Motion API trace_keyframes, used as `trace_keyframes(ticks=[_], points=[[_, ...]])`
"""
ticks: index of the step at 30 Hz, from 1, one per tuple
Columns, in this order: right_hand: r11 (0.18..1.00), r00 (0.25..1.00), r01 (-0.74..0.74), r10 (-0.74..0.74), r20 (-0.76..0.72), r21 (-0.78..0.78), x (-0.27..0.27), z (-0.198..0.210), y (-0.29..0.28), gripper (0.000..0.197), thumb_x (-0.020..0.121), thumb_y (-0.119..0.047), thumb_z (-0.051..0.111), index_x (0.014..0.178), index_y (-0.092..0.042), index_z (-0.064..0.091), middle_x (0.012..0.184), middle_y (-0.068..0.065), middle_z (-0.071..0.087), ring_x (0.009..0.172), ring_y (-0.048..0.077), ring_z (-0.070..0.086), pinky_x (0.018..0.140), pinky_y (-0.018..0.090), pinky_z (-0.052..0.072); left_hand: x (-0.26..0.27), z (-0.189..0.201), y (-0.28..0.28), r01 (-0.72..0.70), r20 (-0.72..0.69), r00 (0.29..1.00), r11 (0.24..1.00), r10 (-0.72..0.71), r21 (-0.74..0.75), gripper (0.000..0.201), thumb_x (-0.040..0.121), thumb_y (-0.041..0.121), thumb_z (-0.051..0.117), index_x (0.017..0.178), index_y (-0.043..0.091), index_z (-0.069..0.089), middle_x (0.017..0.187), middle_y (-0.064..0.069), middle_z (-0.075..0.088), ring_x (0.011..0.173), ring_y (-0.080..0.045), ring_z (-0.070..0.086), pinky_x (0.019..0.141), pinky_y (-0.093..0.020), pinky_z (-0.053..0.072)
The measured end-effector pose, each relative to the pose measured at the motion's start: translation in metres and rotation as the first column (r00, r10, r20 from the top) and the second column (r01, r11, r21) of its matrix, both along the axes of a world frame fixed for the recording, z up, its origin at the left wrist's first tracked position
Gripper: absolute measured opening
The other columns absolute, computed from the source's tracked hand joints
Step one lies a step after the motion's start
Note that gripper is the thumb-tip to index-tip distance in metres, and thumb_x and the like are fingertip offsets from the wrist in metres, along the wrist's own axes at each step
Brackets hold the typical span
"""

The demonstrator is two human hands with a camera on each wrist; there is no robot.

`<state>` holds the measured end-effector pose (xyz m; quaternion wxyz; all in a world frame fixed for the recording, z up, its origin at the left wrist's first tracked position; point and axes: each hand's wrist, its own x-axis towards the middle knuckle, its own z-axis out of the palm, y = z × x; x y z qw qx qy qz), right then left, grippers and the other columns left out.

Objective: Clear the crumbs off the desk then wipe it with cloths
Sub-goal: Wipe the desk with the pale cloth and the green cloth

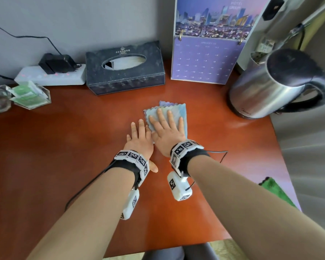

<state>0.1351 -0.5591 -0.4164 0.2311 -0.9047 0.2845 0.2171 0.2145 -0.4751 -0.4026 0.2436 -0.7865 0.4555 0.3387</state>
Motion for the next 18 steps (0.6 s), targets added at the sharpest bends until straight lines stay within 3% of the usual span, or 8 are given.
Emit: trace_keyframes(ticks=[4, 6, 8, 10, 12, 14, 16, 18], points=[[0.990, 1.000, -0.007, 0.009, -0.017, 0.141, -0.021, 0.021, -0.012, 0.060, 0.102, -0.037, 0.031, 0.156, -0.036, 0.003, 0.162, -0.009, -0.020, 0.149, 0.022, -0.020, 0.120, 0.051, -0.010, 0.004, 0.006, 0.010, -0.034, -0.047, 0.998, 0.994, 0.030, -0.106, 0.151, 0.057, 0.061, 0.086, 0.154, 0.005, -0.016, 0.158, -0.016, -0.029, 0.147, -0.040, -0.021, 0.120, -0.051, 0.011], [0.967, 0.994, 0.101, -0.108, 0.016, 0.235, -0.047, 0.037, -0.022, 0.064, 0.097, -0.028, 0.046, 0.155, -0.035, 0.020, 0.164, -0.010, -0.010, 0.151, 0.018, -0.006, 0.123, 0.043, 0.006, 0.003, 0.010, 0.017, -0.049, -0.075, 0.996, 0.989, 0.038, -0.141, 0.150, 0.059, 0.061, 0.085, 0.154, 0.006, -0.017, 0.159, -0.015, -0.028, 0.148, -0.037, -0.020, 0.122, -0.050, 0.008], [0.933, 0.952, 0.275, -0.298, 0.068, 0.232, -0.081, 0.051, -0.034, 0.058, 0.091, -0.020, 0.051, 0.147, -0.032, 0.041, 0.164, -0.010, 0.012, 0.148, 0.018, 0.021, 0.116, 0.037, 0.030, 0.002, 0.013, 0.016, -0.082, -0.077, 0.995, 0.982, 0.070, -0.170, 0.143, 0.064, 0.063, 0.081, 0.154, 0.008, -0.016, 0.161, -0.015, -0.023, 0.150, -0.037, -0.015, 0.123, -0.051, 0.009], [0.875, 0.872, 0.463, -0.478, 0.104, 0.138, -0.118, 0.065, -0.049, 0.044, 0.089, -0.019, 0.051, 0.130, -0.030, 0.060, 0.148, -0.002, 0.047, 0.132, 0.023, 0.047, 0.105, 0.035, 0.043, 0.000, 0.019, 0.007, -0.131, -0.084, 0.990, 0.951, 0.111, -0.279, 0.131, 0.071, 0.068, 0.071, 0.155, 0.013, -0.013, 0.162, -0.012, -0.019, 0.151, -0.035, -0.009, 0.122, -0.053, 0.007], [0.746, 0.743, 0.666, -0.665, 0.074, 0.019, -0.154, 0.078, -0.065, 0.030, 0.088, -0.022, 0.051, 0.111, -0.026, 0.069, 0.118, 0.007, 0.069, 0.110, 0.031, 0.061, 0.090, 0.034, 0.049, -0.005, 0.022, -0.007, -0.046, -0.072, 0.997, 0.884, 0.014, -0.465, 0.115, 0.080, 0.070, 0.058, 0.156, 0.018, -0.011, 0.163, -0.009, -0.018, 0.152, -0.031, -0.007, 0.122, -0.054, 0.005], [0.569, 0.573, 0.819, -0.818, 0.045, -0.074, -0.189, 0.092, -0.082, 0.026, 0.088, -0.023, 0.051, 0.105, -0.018, 0.070, 0.105, 0.016, 0.069, 0.098, 0.037, 0.061, 0.082, 0.036, 0.048, -0.020, 0.021, -0.021, 0.108, -0.067, 0.983, 0.832, -0.171, -0.544, 0.100, 0.088, 0.069, 0.045, 0.157, 0.020, -0.008, 0.163, -0.008, -0.020, 0.152, -0.029, -0.006, 0.122, -0.054, 0.004], [0.366, 0.371, 0.927, -0.927, 0.059, -0.083, -0.218, 0.104, -0.097, 0.029, 0.086, -0.021, 0.054, 0.110, -0.010, 0.064, 0.104, 0.019, 0.066, 0.093, 0.038, 0.059, 0.079, 0.036, 0.047, -0.044, 0.009, -0.026, 0.206, -0.081, 0.960, 0.869, -0.269, -0.450, 0.095, 0.090, 0.074, 0.024, 0.156, 0.016, -0.014, 0.160, -0.010, -0.029, 0.151, -0.029, -0.016, 0.122, -0.054, -0.001], [0.164, 0.166, 0.986, -0.981, 0.102, -0.032, -0.239, 0.109, -0.112, 0.042, 0.083, -0.022, 0.059, 0.122, -0.012, 0.050, 0.105, 0.016, 0.061, 0.092, 0.036, 0.058, 0.077, 0.035, 0.044, -0.066, -0.005, -0.025, 0.208, -0.061, 0.969, 0.921, -0.241, -0.329, 0.104, 0.078, 0.082, -0.003, 0.151, 0.012, -0.028, 0.153, -0.013, -0.042, 0.145, -0.030, -0.032, 0.119, -0.055, -0.011]])
